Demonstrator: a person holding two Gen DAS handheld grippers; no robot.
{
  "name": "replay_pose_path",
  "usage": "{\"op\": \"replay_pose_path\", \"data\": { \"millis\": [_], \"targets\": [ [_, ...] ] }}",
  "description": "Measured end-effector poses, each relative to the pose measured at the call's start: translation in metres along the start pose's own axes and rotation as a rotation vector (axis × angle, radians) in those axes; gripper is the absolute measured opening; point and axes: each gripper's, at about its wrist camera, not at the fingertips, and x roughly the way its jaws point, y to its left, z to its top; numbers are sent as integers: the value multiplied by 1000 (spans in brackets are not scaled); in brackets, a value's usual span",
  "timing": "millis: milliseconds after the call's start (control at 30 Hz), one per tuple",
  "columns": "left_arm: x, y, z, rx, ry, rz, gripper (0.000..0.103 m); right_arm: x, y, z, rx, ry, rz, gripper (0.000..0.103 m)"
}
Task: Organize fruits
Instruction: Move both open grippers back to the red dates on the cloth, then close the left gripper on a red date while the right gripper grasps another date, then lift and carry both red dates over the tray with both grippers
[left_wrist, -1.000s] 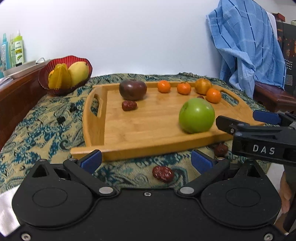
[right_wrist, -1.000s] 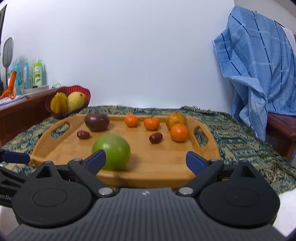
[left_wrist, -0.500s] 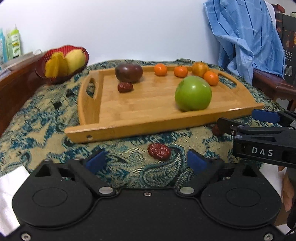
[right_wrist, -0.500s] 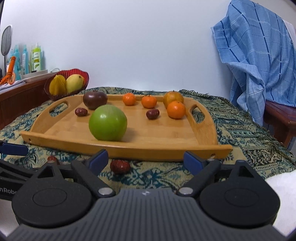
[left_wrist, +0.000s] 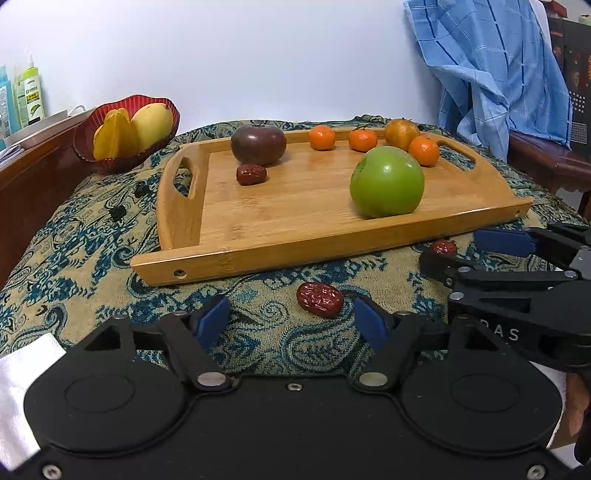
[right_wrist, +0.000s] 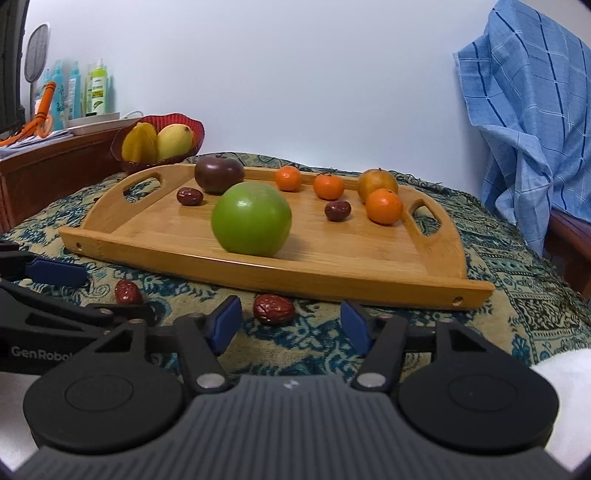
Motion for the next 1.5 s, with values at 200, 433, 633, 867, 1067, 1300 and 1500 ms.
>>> {"op": "replay_pose_path", "data": {
  "millis": [200,433,633,867,1067,1300,1500],
  "targets": [
    [-1,-2,1,22,3,-30,56,1,6,1,-11,6,20,60],
    [-5,-7,-1,41,-15,-40,41,3,11,1,-13,7,40,51],
    [-8,-11,-2,66,-30,-48,28,2,16,1,-29,-7,49,42],
    [-7,-8,-2,57,-31,-52,27,3,17,2,-19,-2,58,42],
    [-7,-7,-2,46,-33,-55,26,3,15,2,-8,-1,61,39],
    [-9,-7,-1,39,-38,-56,26,3,18,2,-20,-5,57,31],
    [-9,-7,-2,38,-40,-51,26,3,17,3,-12,-13,56,30]
  ]
}}
